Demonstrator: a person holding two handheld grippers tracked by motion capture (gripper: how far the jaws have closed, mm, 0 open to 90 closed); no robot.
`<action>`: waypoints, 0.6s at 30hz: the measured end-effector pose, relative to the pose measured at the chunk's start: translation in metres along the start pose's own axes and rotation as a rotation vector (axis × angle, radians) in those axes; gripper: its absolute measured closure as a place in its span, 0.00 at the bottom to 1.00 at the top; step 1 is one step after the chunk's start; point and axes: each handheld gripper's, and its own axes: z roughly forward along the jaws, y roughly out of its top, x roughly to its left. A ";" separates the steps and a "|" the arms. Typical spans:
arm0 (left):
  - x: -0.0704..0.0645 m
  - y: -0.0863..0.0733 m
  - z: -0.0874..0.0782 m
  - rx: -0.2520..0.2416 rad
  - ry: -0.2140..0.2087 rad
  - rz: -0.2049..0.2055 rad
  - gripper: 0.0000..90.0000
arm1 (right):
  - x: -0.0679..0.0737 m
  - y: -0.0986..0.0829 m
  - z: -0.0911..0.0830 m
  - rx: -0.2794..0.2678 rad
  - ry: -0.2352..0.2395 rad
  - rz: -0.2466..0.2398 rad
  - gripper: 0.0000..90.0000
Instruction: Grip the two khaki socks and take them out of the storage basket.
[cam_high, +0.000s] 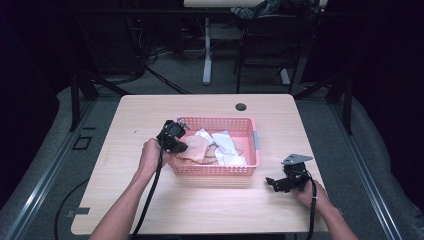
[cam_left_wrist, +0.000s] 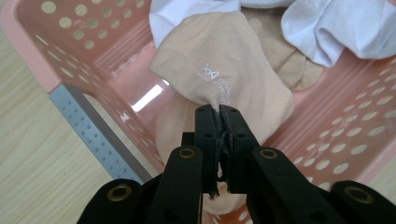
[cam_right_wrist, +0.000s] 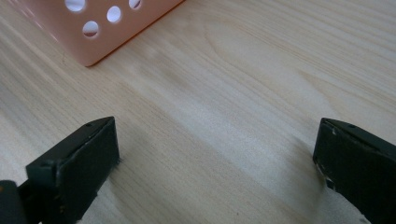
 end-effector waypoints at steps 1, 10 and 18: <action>-0.001 0.002 -0.002 0.000 0.002 0.012 0.97 | 0.000 0.000 0.000 0.000 0.000 0.000 0.00; -0.001 0.013 -0.021 -0.020 0.013 0.033 0.97 | 0.000 0.000 0.000 0.000 0.000 0.000 0.00; 0.002 0.024 -0.034 -0.036 0.017 0.046 0.97 | 0.000 0.000 0.000 -0.002 0.000 -0.002 0.00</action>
